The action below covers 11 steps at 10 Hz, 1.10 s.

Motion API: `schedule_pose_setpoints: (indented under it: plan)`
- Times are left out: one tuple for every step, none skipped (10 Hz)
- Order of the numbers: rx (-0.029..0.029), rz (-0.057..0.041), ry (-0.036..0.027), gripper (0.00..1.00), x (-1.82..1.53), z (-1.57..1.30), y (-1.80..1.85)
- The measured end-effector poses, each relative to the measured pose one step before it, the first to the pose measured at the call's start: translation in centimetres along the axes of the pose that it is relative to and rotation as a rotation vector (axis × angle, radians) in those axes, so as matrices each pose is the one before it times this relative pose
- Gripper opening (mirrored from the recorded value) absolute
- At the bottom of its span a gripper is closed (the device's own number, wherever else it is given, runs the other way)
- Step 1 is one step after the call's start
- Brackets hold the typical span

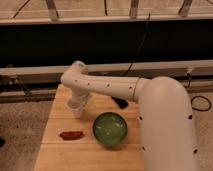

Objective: Place the ceramic cup in the ceramic bowl

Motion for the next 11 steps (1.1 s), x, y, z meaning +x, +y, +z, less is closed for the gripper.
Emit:
schedule_pose_setpoints:
  plan:
    - [-0.00178, -0.00254, -0.00255, 0.8, 0.013, 0.241, -0.034]
    - [-0.00151, -0.00188, -0.00235, 0.8, 0.097, 0.241, 0.005]
    - [-0.00171, -0.00002, -0.00219, 0.8, 0.066, 0.155, 0.074]
    - [-0.00418, -0.00069, -0.00186, 0.8, 0.053, 0.2, 0.123]
    - [-0.00205, 0.00022, -0.00203, 0.8, 0.054, 0.154, 0.031]
    - [-0.00114, -0.00176, -0.0019, 0.8, -0.01, 0.152, -0.034]
    - [-0.00093, -0.00201, -0.00124, 0.8, 0.016, 0.15, -0.042]
    - [0.00018, -0.00103, -0.00126, 0.8, 0.03, 0.095, -0.029]
    - [0.00004, -0.00043, -0.00205, 0.76, 0.036, 0.117, -0.02]
    - [-0.00004, -0.00071, 0.001, 0.66, 0.155, 0.068, -0.081]
    - [0.0002, -0.00195, -0.00055, 0.59, 0.017, 0.039, -0.077]
